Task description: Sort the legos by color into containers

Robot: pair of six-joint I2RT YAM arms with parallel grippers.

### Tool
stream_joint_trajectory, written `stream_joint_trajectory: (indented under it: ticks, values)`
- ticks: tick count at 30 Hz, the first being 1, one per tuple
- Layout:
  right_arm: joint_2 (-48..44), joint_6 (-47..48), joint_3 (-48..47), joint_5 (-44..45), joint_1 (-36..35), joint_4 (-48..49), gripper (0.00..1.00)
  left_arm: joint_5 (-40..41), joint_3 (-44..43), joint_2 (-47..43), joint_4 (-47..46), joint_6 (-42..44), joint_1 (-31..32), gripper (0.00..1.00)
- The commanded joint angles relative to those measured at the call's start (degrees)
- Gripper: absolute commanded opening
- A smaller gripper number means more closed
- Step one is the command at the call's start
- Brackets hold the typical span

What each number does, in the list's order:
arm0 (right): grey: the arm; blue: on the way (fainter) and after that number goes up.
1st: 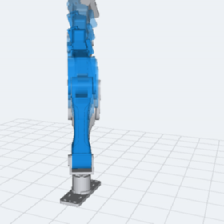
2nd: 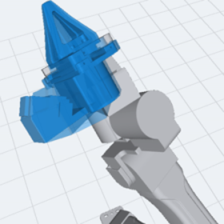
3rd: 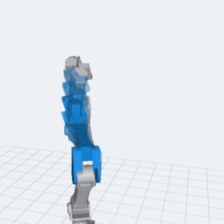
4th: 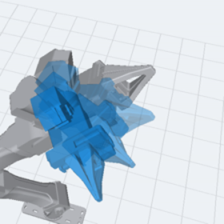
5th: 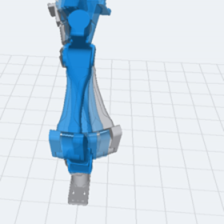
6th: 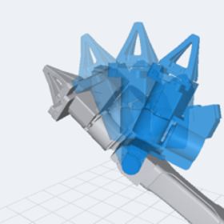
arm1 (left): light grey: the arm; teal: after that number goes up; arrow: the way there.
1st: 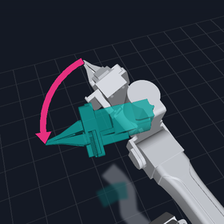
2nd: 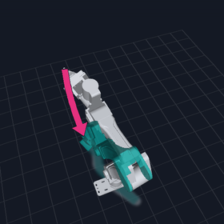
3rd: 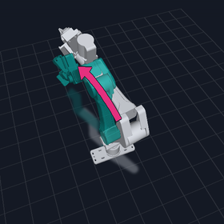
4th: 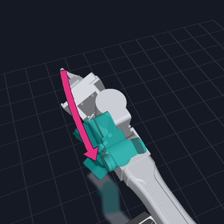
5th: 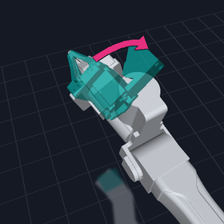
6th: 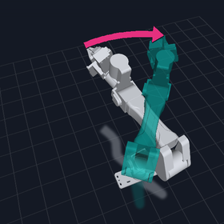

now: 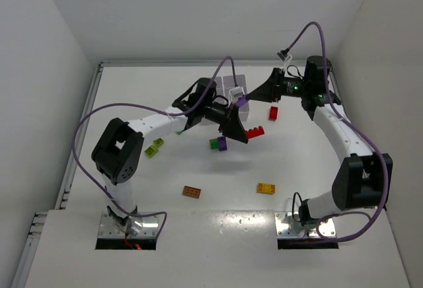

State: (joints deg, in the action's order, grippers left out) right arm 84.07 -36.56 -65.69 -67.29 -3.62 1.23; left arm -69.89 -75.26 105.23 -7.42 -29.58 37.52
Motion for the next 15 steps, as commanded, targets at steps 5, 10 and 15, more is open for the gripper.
stream_joint_trajectory:
  ticks: [5,10,15]
  values:
    - [-2.2,8.7,-0.5,12.7,3.5,-5.7,0.00,10.8,15.1,-13.1,-12.6,-4.3,-0.9,0.00]
    - [-3.5,27.9,-1.8,26.0,6.8,-21.3,0.00,18.6,16.3,-16.1,-3.6,1.6,-1.7,0.00]
    - [-1.5,37.2,1.6,34.2,9.1,-27.1,0.00,22.7,14.1,-14.8,2.0,6.6,-1.7,0.00]
